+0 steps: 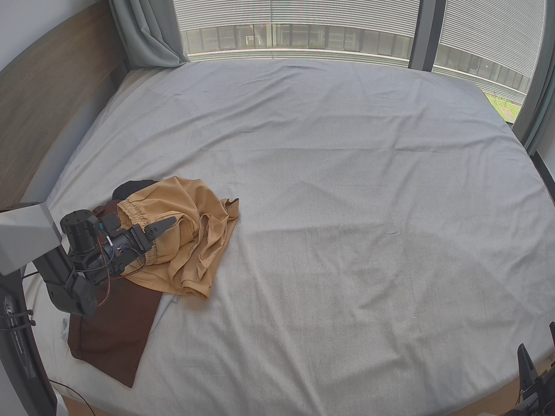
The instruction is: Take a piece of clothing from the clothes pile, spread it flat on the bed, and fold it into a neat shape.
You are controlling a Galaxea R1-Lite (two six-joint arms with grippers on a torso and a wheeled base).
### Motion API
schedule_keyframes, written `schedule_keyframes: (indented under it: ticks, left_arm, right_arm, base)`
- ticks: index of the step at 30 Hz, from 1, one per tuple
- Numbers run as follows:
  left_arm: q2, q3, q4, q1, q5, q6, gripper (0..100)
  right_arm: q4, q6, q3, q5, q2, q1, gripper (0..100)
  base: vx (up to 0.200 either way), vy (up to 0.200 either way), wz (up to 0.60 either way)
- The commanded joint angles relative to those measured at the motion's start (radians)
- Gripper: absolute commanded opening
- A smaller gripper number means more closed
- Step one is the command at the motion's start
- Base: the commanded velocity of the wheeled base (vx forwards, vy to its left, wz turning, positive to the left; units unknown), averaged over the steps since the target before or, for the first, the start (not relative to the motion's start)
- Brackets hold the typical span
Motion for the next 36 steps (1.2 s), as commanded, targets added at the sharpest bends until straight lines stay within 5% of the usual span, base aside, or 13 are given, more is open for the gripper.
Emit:
schedule_keyframes:
  ticks: [1,2,3,12,19,36]
  left_arm:
    - [0.009,-0.008,0.000,0.001,0.000,0.000,100]
    - [0.011,-0.011,0.000,0.001,0.000,0.000,100]
    - [0.014,-0.017,-0.002,0.001,0.003,0.000,0]
    - [0.026,-0.023,-0.023,0.005,0.019,-0.011,0]
    - [0.002,0.077,-0.161,0.002,0.019,-0.100,0]
    - [-0.304,0.328,-0.174,0.025,-0.078,-0.106,0]
  right_arm:
    - [0.000,0.000,0.016,0.000,-0.016,0.000,100]
    - [0.000,0.000,0.018,0.000,-0.016,0.000,100]
    - [0.000,0.000,0.018,0.000,-0.016,0.000,100]
    - [0.000,0.000,0.018,0.000,-0.016,0.000,100]
    - [0.000,0.000,0.018,0.000,-0.016,0.000,100]
    - [0.000,-0.002,0.018,0.000,-0.016,-0.001,100]
  base:
    - [0.000,0.000,0.00]
    - [0.000,0.000,0.00]
    - [0.000,0.000,0.00]
    - [0.000,0.000,0.00]
    - [0.000,0.000,0.00]
    - [0.000,0.000,0.00]
